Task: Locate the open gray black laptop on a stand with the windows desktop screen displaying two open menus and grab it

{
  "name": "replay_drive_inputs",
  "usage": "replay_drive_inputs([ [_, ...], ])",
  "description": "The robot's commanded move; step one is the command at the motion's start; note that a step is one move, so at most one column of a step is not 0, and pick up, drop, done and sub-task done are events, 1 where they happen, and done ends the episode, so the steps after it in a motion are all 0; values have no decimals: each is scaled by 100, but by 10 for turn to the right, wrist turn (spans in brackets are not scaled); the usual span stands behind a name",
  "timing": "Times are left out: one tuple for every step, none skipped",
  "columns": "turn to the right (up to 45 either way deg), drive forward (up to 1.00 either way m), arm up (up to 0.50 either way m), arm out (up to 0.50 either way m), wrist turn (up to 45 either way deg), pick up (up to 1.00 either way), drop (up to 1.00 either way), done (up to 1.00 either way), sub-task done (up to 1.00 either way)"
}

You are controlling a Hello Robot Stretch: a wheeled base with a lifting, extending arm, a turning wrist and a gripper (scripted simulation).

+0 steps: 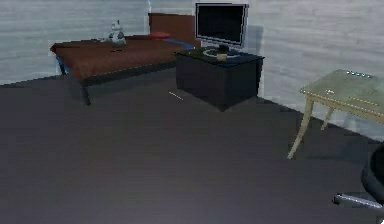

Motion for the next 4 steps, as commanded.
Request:
replay_drive_inputs([
  [-450,0,0,0,0,0,0,0,0],
  [-120,0,0,0,0,0,0,0,0],
  [0,25,0,0,0,0,0,0,0],
  [-450,0,0,0,0,0,0,0,0],
])
